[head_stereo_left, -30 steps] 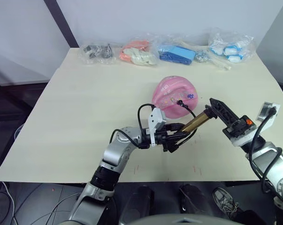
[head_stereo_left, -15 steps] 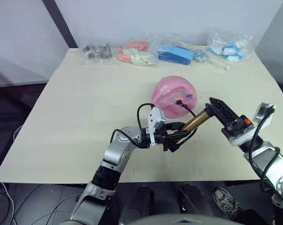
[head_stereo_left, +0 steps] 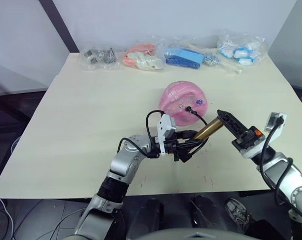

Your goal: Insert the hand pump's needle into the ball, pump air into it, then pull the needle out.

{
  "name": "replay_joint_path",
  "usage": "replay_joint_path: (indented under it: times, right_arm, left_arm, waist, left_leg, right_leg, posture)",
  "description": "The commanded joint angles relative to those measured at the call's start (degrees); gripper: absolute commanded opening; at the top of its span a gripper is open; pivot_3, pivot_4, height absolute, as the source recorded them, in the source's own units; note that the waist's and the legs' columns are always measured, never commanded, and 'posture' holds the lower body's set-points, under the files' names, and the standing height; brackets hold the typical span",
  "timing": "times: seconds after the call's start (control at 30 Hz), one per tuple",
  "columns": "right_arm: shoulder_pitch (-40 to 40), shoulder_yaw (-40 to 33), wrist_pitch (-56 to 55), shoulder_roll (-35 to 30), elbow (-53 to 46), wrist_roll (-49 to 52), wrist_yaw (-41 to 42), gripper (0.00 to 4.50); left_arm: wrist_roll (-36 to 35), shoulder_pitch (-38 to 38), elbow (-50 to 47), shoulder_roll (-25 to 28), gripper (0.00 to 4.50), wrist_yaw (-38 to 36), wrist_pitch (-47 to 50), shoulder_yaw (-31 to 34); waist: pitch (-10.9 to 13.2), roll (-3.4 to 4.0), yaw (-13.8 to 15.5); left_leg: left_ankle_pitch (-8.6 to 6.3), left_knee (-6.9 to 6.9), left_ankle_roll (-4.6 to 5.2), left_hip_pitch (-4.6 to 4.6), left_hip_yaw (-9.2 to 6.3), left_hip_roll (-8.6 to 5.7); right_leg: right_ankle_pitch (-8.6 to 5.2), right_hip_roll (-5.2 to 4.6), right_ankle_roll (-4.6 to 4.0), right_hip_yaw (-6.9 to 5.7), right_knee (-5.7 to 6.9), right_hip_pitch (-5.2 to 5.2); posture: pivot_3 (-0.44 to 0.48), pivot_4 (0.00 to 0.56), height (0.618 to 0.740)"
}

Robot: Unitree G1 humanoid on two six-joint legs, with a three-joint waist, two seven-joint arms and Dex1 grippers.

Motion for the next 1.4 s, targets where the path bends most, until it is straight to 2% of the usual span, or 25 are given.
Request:
replay_joint_path:
  times: [0.03, 1.4]
  right_arm:
    - [-1.28, -0.23, -0.98, 0.50, -1.93, -0.26, 0.13, 4.50]
    - [-3.85, 0.75, -0.84, 1.83, -2.37, -6.43, 1.13, 4.50]
  left_arm:
    - [-1.42, -0.40, -1.78, -0.10, 0.98, -0.80, -0.38, 0.33]
    - [-1.32, -0.29, -1.01, -0.15, 0.98, -1.19, -0.11, -0.10]
  waist:
    - [0.00, 0.00, -0.01]
    - [0.00, 0.00, -0.01]
  left_leg:
    - [0.00, 0.00, 0.00, 0.00, 0.00, 0.00]
    - [-0.01, -0.01, 0.01, 0.00, 0.03, 0.00]
  right_leg:
    - [0.00, 0.00, 0.00, 0.00, 0.00, 0.00]
    - [0.00, 0.00, 0.00, 0.04, -0.01, -0.03]
  posture:
    - [0.000, 0.150, 0.740]
    - [0.000, 0.150, 0.740]
